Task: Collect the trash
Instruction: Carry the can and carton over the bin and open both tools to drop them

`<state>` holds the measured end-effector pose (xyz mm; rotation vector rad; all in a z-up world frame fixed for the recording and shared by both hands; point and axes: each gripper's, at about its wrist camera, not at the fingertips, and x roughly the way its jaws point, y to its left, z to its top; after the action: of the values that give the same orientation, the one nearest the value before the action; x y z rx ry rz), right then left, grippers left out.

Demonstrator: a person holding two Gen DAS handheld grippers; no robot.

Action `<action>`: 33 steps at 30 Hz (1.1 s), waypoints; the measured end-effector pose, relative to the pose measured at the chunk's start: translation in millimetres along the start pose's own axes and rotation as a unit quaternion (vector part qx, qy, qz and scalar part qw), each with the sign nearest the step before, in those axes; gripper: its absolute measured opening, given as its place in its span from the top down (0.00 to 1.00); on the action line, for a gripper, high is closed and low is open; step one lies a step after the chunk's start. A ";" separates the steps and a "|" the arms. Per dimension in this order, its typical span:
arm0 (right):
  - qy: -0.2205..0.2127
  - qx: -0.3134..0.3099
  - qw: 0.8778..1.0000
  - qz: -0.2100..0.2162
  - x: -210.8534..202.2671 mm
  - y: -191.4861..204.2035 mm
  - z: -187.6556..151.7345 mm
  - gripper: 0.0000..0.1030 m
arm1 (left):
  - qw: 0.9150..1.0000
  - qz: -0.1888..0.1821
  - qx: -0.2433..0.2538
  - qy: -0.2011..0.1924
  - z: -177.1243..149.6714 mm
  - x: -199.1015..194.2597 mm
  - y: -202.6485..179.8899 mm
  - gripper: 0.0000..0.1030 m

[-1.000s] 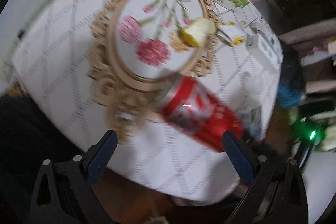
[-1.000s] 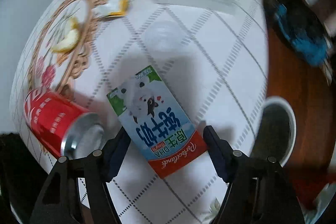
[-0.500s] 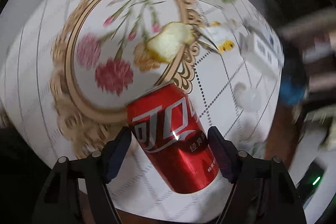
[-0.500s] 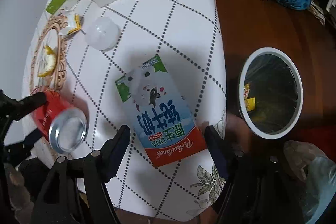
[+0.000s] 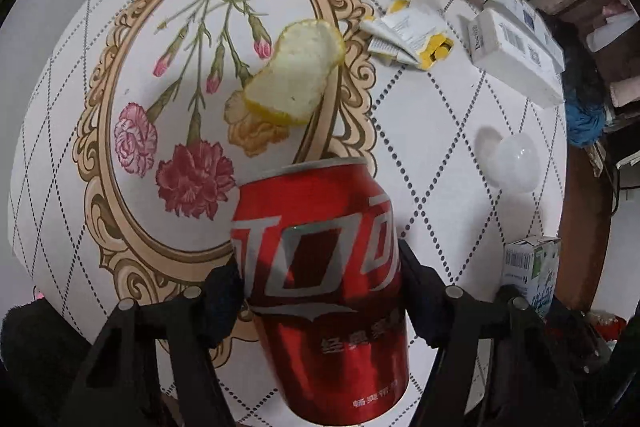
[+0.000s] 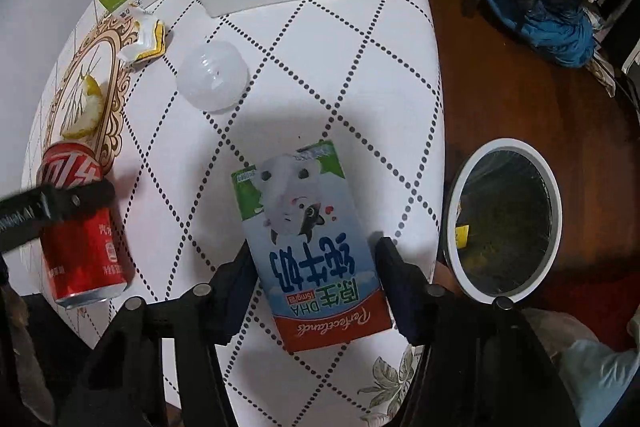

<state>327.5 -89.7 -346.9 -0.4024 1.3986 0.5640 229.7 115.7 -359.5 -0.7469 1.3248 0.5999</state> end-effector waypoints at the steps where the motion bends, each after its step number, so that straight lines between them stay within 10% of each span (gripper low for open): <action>1: 0.000 -0.001 1.000 -0.001 0.4 1.7 1.2 0.44 | 1.000 -0.002 -0.001 -0.005 -1.7 -0.4 1.6 0.36; 19: -0.054 0.014 0.998 0.009 -23.8 -2.9 -6.8 0.46 | 0.989 0.045 0.083 -0.115 -61.6 -79.4 1.3 0.37; 33: -0.193 0.114 0.974 0.038 -151.3 -114.7 -34.9 0.46 | 0.950 -0.033 0.221 -0.216 -76.5 -178.9 -155.7 0.37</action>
<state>355.6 -222.3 -209.3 -0.0485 1.0888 0.5054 271.6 -37.2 -167.3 -0.2666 0.9694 0.3643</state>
